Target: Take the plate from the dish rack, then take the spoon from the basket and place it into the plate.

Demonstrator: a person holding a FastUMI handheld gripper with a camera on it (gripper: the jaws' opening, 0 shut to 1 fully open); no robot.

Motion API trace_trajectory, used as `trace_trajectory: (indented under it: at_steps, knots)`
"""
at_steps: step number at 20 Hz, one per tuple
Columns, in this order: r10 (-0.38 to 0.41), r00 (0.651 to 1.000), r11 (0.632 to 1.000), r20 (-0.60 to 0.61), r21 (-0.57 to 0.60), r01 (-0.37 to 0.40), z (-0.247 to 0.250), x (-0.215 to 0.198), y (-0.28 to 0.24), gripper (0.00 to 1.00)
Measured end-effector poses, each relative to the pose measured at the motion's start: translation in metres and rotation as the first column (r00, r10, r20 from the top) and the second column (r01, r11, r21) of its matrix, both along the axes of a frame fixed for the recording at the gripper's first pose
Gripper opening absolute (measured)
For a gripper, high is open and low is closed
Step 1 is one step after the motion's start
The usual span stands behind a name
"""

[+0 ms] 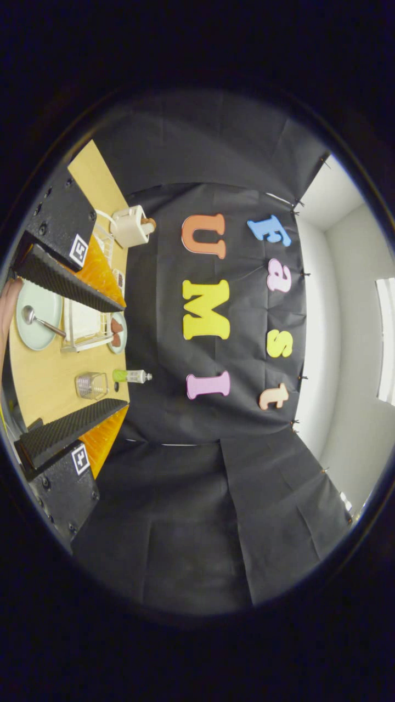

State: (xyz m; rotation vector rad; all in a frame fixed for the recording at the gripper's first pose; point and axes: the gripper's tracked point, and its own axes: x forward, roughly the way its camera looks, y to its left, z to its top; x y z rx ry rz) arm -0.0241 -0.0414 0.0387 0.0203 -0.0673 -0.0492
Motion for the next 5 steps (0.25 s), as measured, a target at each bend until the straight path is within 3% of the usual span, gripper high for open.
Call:
trace_trajectory:
  at_steps: [5]
  knots:
    - [0.004, 0.999, 1.000, -0.040, -0.002, -0.004, -0.0109, 0.0075, 0.0028, 1.00]
